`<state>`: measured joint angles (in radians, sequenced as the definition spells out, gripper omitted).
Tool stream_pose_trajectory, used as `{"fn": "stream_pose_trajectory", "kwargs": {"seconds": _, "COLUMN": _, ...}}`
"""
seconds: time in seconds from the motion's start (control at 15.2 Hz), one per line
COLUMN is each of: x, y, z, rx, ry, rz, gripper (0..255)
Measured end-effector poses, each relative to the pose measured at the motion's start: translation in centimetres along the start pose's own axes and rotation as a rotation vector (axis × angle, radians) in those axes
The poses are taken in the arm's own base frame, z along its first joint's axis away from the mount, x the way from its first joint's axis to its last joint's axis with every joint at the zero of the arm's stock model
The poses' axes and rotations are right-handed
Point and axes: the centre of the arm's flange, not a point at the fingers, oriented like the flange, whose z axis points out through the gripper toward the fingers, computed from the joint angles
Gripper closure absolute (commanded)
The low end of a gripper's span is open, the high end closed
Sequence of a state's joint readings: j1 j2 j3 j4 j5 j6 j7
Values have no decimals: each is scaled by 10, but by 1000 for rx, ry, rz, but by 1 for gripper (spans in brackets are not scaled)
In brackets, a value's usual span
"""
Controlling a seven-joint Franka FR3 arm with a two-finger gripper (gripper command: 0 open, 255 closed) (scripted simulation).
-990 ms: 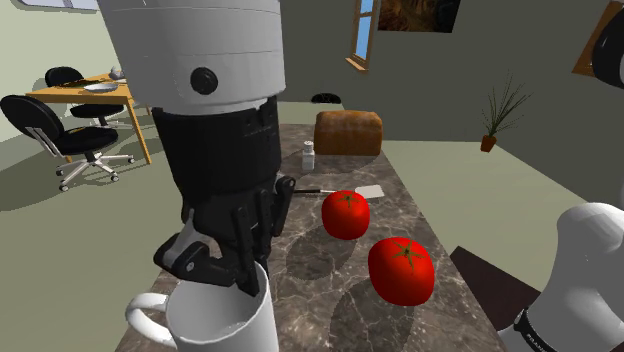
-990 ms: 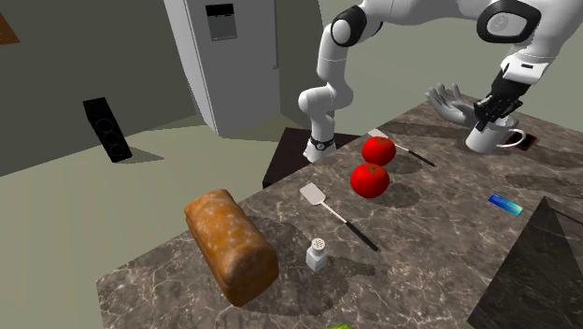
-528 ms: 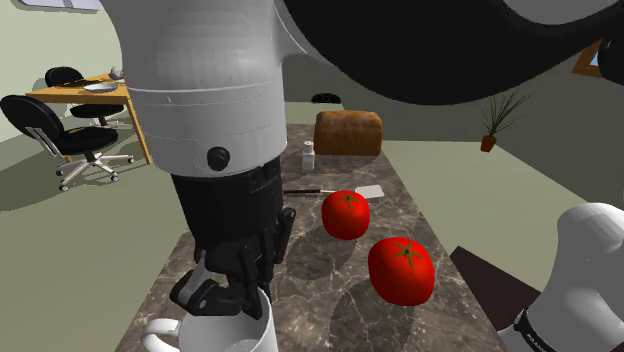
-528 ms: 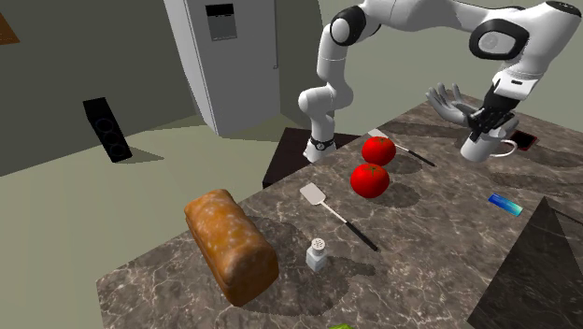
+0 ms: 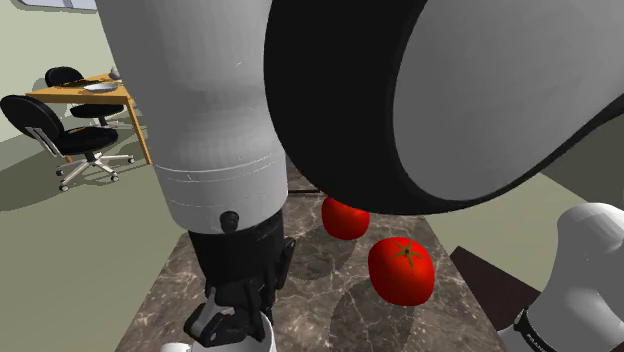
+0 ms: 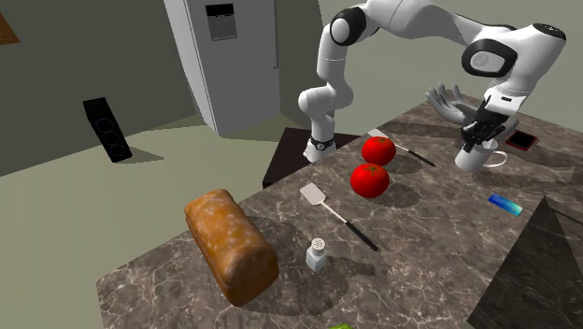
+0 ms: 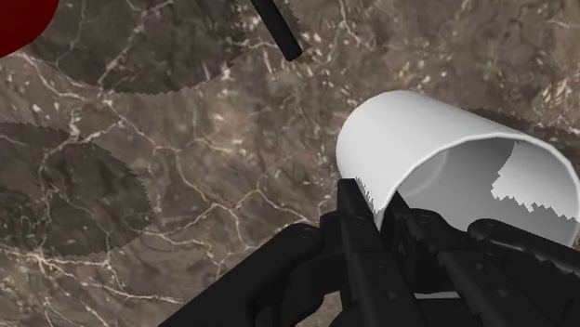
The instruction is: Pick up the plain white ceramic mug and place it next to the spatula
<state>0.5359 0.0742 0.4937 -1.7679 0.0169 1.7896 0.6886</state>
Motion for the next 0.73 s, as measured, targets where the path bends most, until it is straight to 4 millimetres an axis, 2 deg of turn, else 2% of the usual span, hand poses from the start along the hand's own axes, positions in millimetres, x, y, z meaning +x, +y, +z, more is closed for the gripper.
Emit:
{"fn": "stream_pose_trajectory", "kwargs": {"seconds": 0.46, "x": 2, "y": 2, "z": 37, "rx": 0, "ry": 0, "rz": 0, "gripper": 255}}
{"fn": "stream_pose_trajectory", "kwargs": {"seconds": 0.73, "x": 3, "y": 1, "z": 42, "rx": 0, "ry": 0, "rz": 0, "gripper": 255}}
